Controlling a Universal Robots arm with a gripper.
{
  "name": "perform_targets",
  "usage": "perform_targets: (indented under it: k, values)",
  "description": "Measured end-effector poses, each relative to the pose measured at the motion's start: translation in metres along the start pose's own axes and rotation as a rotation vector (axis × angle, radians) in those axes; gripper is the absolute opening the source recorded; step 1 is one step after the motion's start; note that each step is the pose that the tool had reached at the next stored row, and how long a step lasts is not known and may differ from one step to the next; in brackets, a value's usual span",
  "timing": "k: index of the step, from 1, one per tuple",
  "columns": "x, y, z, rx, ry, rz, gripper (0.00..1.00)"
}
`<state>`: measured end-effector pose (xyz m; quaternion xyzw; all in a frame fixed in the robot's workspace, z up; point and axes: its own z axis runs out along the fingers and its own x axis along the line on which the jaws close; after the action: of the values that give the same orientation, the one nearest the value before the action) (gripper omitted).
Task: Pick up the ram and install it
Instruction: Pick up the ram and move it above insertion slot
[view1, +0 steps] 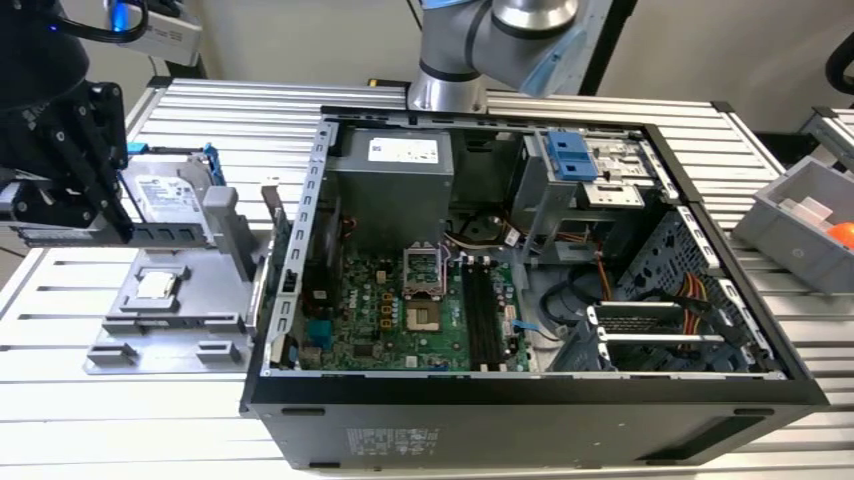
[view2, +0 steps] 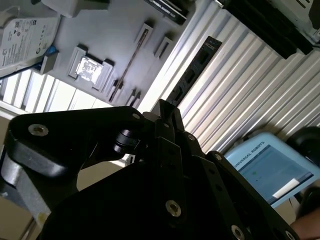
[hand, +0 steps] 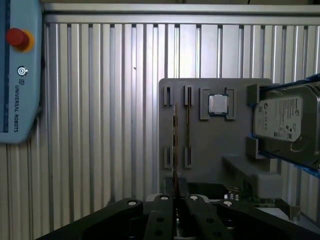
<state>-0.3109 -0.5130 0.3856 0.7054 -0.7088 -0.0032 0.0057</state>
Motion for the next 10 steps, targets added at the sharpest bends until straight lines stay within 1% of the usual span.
perform_targets:
  k: [10]
  values:
    - [-0.0001,-0.0145,-0.0002,-0.0004,0.0,0.0,0.0]
